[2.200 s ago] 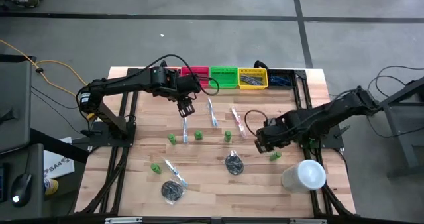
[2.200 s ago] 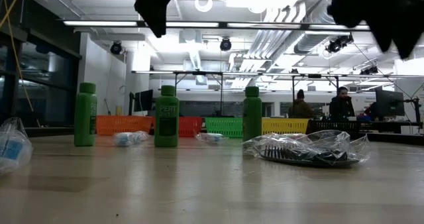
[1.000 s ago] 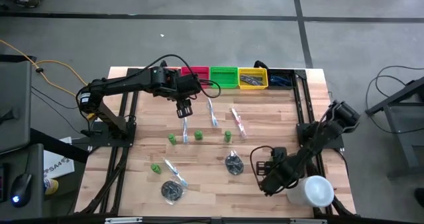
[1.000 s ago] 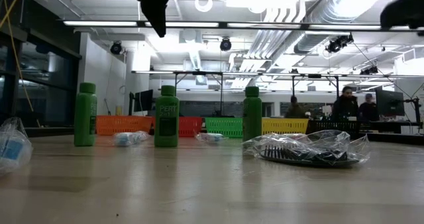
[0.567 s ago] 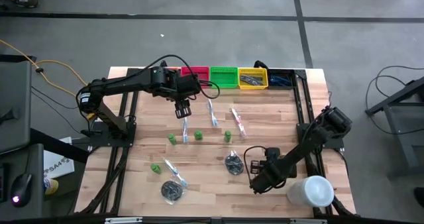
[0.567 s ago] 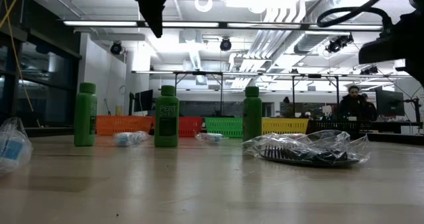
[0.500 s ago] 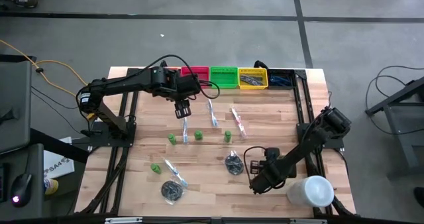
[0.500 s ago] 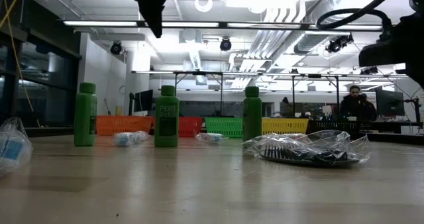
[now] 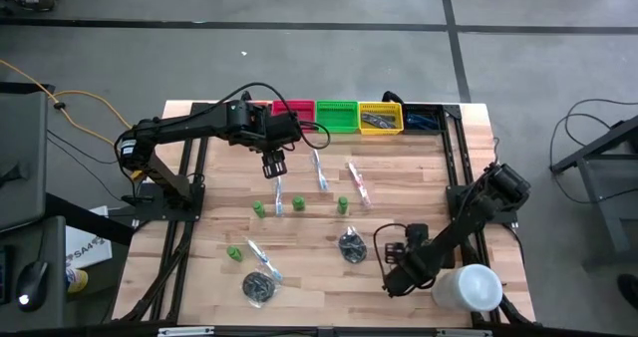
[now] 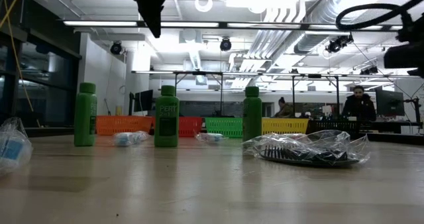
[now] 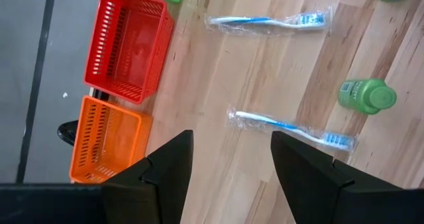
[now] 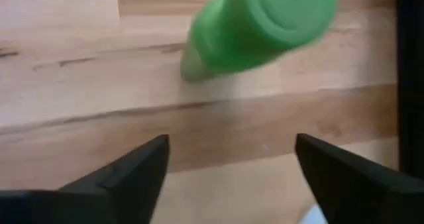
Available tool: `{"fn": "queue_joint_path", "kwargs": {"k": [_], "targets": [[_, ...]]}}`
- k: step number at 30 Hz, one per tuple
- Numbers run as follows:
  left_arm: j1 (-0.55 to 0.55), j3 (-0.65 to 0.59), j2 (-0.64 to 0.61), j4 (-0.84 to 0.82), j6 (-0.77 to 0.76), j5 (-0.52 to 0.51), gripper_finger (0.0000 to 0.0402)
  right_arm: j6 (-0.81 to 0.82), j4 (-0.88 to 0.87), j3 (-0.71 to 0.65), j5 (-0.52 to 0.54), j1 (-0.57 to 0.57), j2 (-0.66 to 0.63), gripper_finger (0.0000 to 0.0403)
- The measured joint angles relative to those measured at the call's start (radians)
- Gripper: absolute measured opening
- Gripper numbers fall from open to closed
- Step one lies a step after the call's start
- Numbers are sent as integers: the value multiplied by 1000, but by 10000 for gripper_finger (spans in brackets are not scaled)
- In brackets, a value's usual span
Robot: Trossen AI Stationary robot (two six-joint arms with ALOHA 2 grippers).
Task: Pick & Place Travel size toiletries
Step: Put the green shampoo into the green bin
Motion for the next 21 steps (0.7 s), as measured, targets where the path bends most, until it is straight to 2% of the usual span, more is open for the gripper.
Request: {"fn": "queue_joint_path", "kwargs": {"k": [4, 7, 11, 17, 21], "targets": [[0, 0, 0, 0, 0, 0, 202, -8, 8, -30, 62, 2, 17, 378], [0, 0, 0, 0, -2, 0, 202, -11, 11, -64, 91, 7, 34, 396], [0, 0, 0, 0, -7, 0, 202, -20, 27, -102, 126, 9, 45, 389], [0, 0, 0, -1, -21, 0, 202, -39, 87, -135, 252, 9, 45, 369], [0, 0, 0, -3, -26, 0, 202, -38, 121, -177, 282, 9, 42, 356]]}}
